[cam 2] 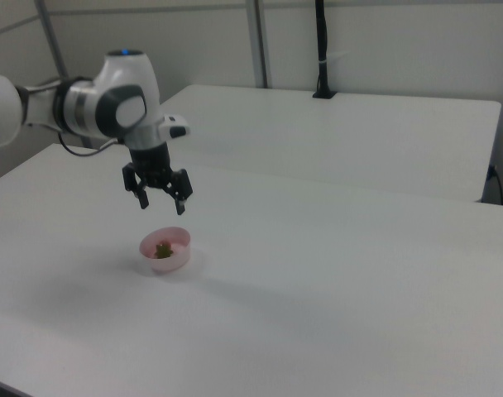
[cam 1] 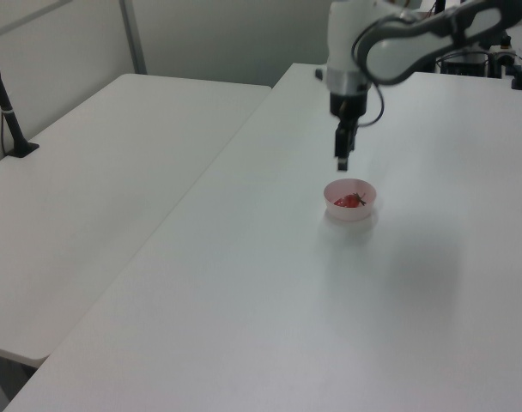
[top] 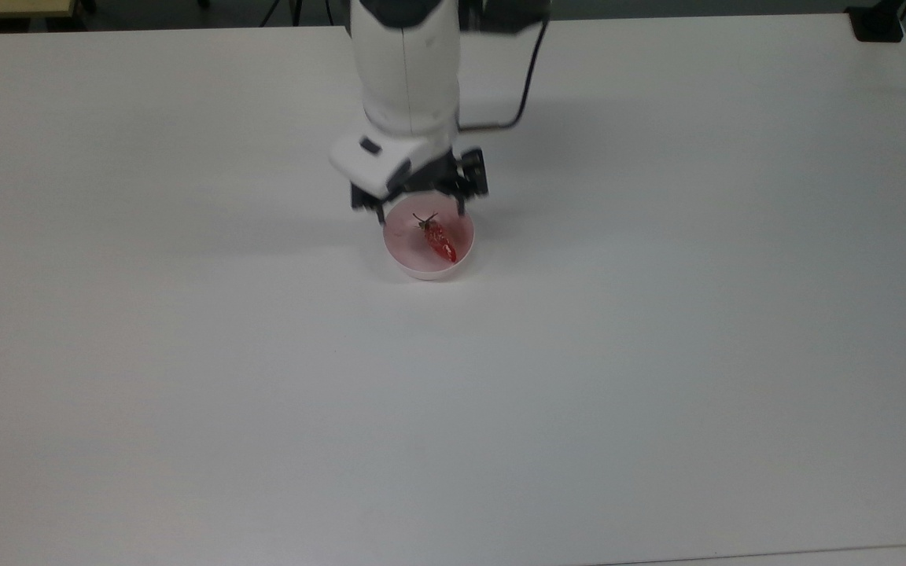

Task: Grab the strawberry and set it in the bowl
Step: 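Open the gripper to release the strawberry and raise it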

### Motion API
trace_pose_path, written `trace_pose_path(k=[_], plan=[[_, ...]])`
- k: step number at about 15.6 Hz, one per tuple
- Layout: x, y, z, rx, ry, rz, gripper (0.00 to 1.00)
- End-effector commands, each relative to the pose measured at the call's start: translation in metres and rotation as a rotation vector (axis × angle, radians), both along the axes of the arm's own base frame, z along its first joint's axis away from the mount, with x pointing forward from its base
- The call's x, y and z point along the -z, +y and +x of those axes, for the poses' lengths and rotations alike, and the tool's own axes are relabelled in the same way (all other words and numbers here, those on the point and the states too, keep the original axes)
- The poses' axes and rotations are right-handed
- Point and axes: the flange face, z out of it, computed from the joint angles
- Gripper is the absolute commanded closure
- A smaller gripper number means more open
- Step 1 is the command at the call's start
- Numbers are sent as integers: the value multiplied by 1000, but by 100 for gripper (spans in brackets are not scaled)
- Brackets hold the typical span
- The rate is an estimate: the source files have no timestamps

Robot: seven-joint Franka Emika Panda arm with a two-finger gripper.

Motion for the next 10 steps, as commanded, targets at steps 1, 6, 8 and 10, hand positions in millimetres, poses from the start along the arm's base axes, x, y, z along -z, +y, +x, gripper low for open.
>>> trace_pose_path(k=[1, 6, 8, 10], plan=[[-82, -25, -44, 19, 73, -65, 0], [-113, -40, -62, 62, 72, -95, 0], [-117, -50, -62, 123, 64, -84, 0], [-117, -49, -62, 126, 64, -81, 0]])
